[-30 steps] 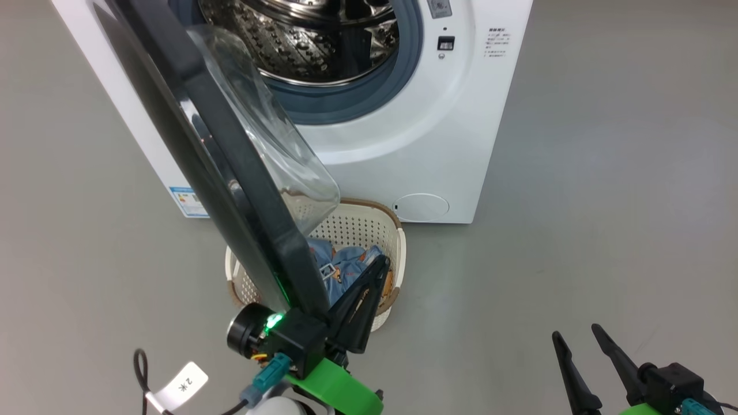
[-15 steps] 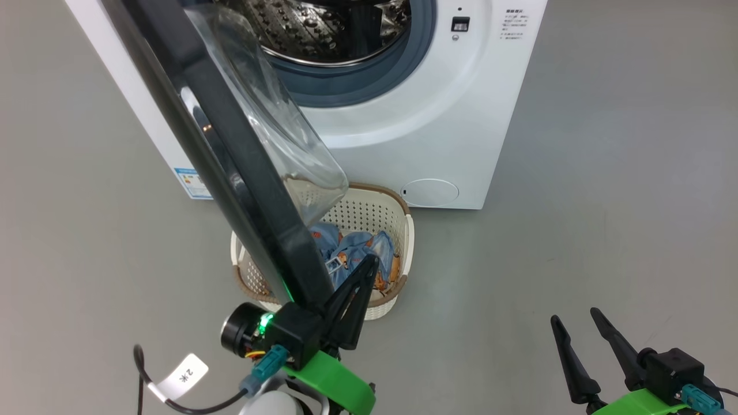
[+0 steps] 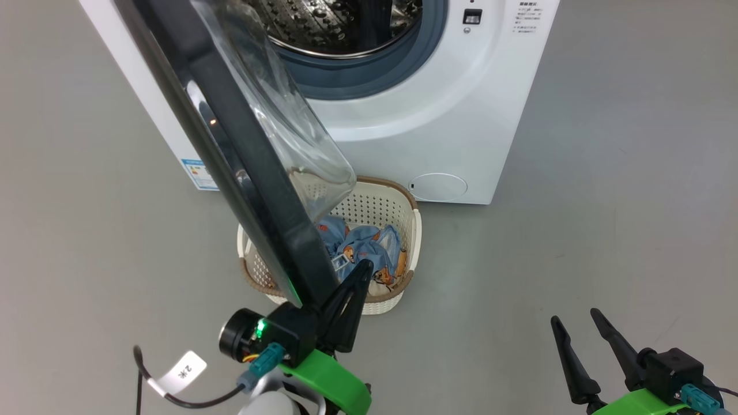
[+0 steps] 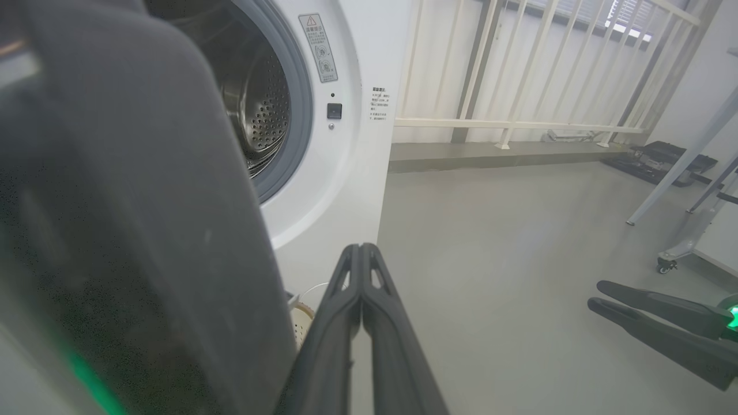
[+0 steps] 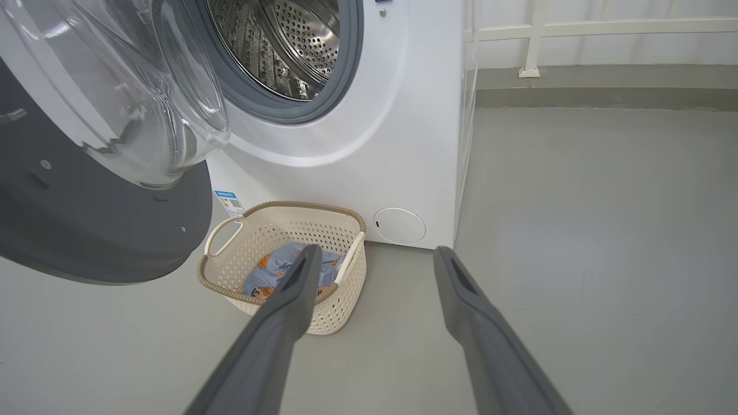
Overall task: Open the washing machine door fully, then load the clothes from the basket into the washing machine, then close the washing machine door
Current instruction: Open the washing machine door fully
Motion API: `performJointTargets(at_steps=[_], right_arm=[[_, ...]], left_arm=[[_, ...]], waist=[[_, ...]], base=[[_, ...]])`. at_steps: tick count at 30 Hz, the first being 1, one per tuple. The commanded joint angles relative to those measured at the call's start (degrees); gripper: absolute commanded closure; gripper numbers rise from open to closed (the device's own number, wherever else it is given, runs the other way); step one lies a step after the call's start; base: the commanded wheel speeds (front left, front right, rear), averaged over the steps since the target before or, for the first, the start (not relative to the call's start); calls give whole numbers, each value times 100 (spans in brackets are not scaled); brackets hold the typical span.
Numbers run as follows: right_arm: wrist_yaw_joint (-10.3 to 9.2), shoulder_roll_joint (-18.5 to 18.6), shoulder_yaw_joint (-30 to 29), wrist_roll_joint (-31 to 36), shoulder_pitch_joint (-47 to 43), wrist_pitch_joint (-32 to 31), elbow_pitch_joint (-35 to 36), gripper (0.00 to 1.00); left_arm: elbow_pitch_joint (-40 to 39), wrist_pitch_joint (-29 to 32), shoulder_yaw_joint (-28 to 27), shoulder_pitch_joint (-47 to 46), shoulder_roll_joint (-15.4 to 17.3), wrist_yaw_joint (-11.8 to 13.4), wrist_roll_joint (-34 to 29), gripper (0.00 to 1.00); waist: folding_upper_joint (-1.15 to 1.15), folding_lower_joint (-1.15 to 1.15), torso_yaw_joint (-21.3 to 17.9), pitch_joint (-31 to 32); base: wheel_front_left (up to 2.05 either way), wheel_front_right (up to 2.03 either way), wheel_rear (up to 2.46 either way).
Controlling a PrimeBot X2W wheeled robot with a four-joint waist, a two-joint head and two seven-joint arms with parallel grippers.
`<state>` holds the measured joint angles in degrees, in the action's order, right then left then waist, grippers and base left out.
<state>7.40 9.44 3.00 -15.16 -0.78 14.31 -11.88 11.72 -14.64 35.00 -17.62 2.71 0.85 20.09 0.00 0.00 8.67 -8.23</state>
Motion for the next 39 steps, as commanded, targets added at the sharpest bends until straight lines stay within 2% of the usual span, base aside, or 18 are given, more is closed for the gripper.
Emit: performJointTargets(at_steps=[1, 18, 29, 39], right_arm=[[9, 85, 152, -98, 186, 69, 99, 0], [9, 70, 225, -145, 184, 69, 16, 0], [9, 57, 263, -162, 115, 69, -32, 0], [9, 45, 293, -207, 21, 69, -57, 0]], left_arm=[[-68, -36, -203, -223, 18, 52, 74, 100], [-36, -36, -371, -33, 17, 323, 210, 100], [64, -36, -512, 231, 18, 372, 161, 100], [95, -36, -780, 469, 133, 530, 244, 100]], waist=[[0, 0, 22, -4], [0, 0, 258, 68], [0, 0, 394, 215], [0, 0, 592, 341]], base=[[0, 0, 0], [0, 0, 0], [0, 0, 0], [0, 0, 0]])
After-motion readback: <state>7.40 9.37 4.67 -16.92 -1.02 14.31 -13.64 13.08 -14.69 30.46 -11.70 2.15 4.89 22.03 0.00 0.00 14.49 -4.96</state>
